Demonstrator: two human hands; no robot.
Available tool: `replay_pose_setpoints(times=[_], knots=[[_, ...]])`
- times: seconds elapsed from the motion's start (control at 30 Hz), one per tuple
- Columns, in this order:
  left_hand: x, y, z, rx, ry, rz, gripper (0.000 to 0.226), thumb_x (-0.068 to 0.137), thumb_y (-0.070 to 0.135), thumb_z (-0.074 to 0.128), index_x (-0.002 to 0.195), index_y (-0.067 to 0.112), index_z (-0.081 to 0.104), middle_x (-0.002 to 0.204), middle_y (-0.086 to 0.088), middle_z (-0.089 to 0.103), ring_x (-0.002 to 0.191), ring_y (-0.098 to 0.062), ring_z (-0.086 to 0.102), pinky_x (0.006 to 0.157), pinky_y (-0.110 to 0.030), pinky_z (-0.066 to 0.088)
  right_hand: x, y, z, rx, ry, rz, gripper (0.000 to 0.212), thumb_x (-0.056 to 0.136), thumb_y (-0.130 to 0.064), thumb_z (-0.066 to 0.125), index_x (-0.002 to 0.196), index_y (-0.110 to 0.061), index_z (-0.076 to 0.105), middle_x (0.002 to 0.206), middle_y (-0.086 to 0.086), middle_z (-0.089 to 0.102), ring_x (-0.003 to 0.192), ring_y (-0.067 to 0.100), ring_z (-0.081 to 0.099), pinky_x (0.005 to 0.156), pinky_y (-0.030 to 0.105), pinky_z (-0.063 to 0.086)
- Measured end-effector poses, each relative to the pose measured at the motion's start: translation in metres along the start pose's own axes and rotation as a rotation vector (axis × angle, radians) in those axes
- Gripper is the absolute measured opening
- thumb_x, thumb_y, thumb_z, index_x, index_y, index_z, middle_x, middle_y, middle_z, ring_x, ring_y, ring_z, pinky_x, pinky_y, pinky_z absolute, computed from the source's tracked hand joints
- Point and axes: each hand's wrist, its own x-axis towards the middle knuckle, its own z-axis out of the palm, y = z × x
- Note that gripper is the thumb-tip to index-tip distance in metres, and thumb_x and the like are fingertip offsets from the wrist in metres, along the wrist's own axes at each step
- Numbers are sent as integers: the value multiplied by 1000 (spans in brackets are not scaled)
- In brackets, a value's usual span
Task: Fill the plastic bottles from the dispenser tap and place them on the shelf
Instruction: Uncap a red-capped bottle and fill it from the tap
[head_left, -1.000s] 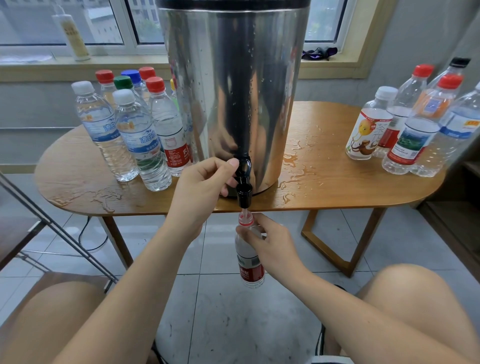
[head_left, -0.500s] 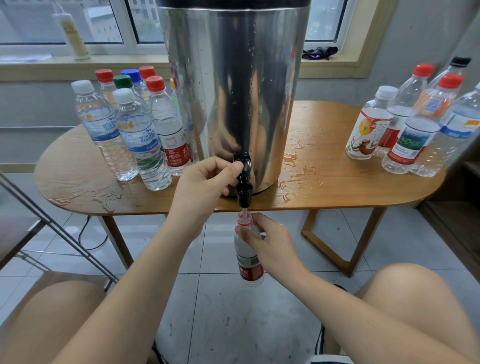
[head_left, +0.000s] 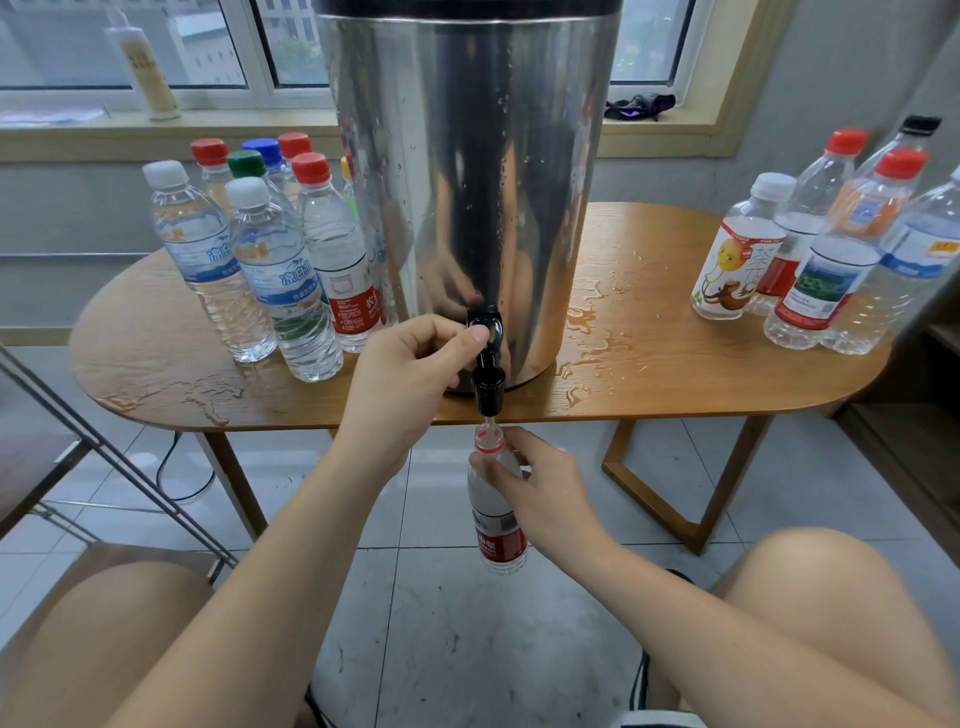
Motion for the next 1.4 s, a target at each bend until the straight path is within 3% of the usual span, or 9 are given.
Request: replay_pose_setpoints(times=[0.17, 0.4, 0.8, 0.9, 0.97, 1.03, 1.2, 1.33, 1.4], knots=[[0, 0, 0, 12, 3, 8, 20, 103, 33, 75, 91, 18, 81, 64, 16, 66, 59, 0, 55, 57, -13, 41, -1, -3, -1, -2, -10, 1, 43, 101, -58, 67, 139, -40, 65, 133, -22, 69, 121, 5, 61, 100, 30, 54], [0, 0, -1, 17, 1, 11, 20, 103, 32, 74, 93, 16, 81, 64, 16, 67, 59, 1, 57, 55, -11, 42, 0, -2, 0, -16, 8, -23, 22, 100, -59, 68, 120, -54, 61, 111, -41, 62, 109, -16, 57, 84, 11, 45], [-2, 2, -1, 19, -6, 64, 17, 103, 28, 75, 88, 18, 79, 67, 16, 68, 62, 2, 59, 55, -8, 43, -1, -2, 0, 5, 12, -28, 23, 100, -58, 68, 122, -55, 59, 114, -37, 63, 114, -1, 60, 93, 24, 50], [-4, 5, -5, 35, -50, 169, 9, 99, 23, 79, 91, 21, 79, 76, 9, 73, 74, -9, 67, 69, -24, 55, -2, -3, 0, 14, 12, -30, 28, 99, -61, 68, 125, -53, 62, 120, -33, 66, 116, -2, 62, 95, 26, 53], [-5, 3, -9, 109, -70, 230, 2, 97, 25, 81, 96, 24, 80, 86, 4, 77, 84, -20, 73, 79, -41, 63, -3, -3, -1, 14, 13, -31, 20, 98, -62, 69, 116, -59, 61, 114, -40, 64, 112, -11, 61, 90, 19, 51], [-6, 2, -12, 155, -55, 256, 6, 96, 30, 82, 98, 24, 80, 88, 4, 78, 85, -22, 73, 82, -45, 63, -3, -5, -1, -2, 10, -39, 15, 98, -62, 69, 107, -65, 56, 106, -46, 60, 105, -20, 57, 83, 11, 46], [-7, 0, -19, 150, -97, 247, 6, 95, 32, 82, 99, 27, 80, 88, 8, 77, 82, -13, 70, 78, -35, 60, -4, -8, -3, -21, 11, -48, 17, 99, -60, 68, 111, -62, 55, 105, -46, 58, 104, -17, 57, 82, 9, 44], [-4, -9, -29, 119, -90, 187, 16, 91, 32, 86, 105, 26, 80, 94, -2, 79, 87, -25, 72, 77, -33, 59, -4, -3, -2, 14, 26, -55, 20, 99, -55, 70, 118, -48, 70, 111, -31, 72, 108, -6, 63, 85, 21, 53], [-2, -15, -38, 157, -72, 165, 18, 92, 34, 85, 107, 27, 80, 95, -2, 78, 88, -23, 72, 76, -30, 60, -5, -2, -2, 23, 26, -60, 21, 99, -54, 70, 118, -46, 72, 113, -28, 73, 110, -4, 64, 86, 23, 54]])
